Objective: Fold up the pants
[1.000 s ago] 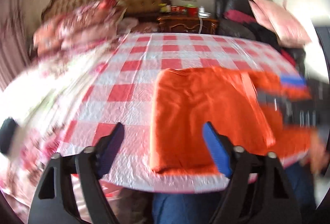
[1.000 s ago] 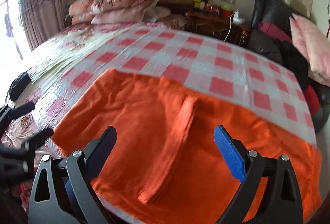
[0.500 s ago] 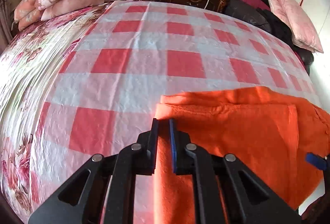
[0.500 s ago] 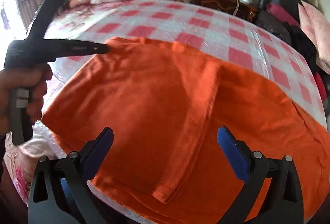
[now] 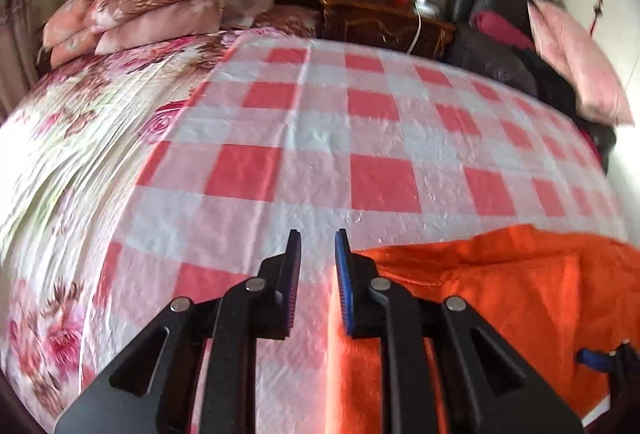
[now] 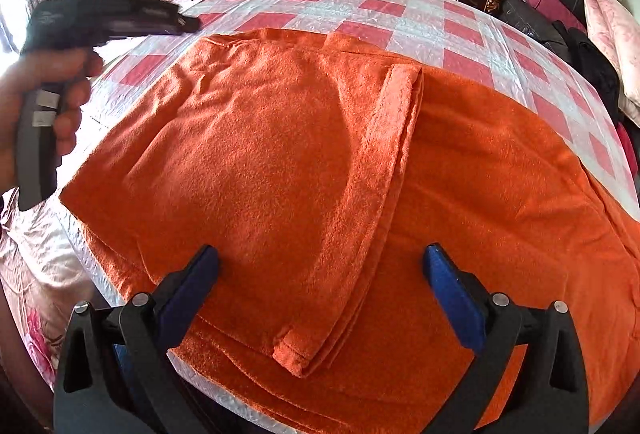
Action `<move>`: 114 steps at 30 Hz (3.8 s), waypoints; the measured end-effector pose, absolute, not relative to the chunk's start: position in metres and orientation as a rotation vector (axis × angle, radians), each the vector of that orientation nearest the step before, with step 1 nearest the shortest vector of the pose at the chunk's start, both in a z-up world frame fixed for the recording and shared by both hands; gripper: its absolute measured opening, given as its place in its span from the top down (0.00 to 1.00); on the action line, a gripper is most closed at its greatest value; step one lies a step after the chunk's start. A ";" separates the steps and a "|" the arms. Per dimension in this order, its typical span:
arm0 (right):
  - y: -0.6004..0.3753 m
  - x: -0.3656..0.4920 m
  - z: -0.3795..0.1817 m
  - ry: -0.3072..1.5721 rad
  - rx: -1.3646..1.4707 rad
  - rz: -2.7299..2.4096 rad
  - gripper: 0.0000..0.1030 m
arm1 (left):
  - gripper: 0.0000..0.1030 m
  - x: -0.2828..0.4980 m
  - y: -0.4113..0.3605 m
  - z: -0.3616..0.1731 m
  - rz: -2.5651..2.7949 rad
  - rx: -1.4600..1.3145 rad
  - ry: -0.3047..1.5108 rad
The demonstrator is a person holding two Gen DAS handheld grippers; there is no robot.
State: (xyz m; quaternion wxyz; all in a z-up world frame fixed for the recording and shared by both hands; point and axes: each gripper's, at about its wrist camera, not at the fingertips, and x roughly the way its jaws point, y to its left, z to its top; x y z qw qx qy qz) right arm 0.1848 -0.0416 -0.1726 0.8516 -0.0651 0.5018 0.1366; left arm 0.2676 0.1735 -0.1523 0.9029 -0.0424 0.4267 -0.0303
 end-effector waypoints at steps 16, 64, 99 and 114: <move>-0.043 0.232 -0.138 0.931 -0.143 0.225 0.05 | 0.75 0.091 0.172 -0.176 -0.171 -0.153 0.878; -0.037 0.201 -0.171 1.045 -0.146 0.234 0.15 | 0.58 0.108 0.240 -0.219 -0.392 -1.073 0.980; -0.039 0.221 -0.140 1.085 -0.099 0.283 0.10 | 0.92 0.105 0.143 -0.142 -0.039 -0.153 0.836; 0.040 0.304 -0.086 1.299 -0.004 0.631 0.10 | 0.92 0.091 0.038 -0.132 0.004 0.442 0.636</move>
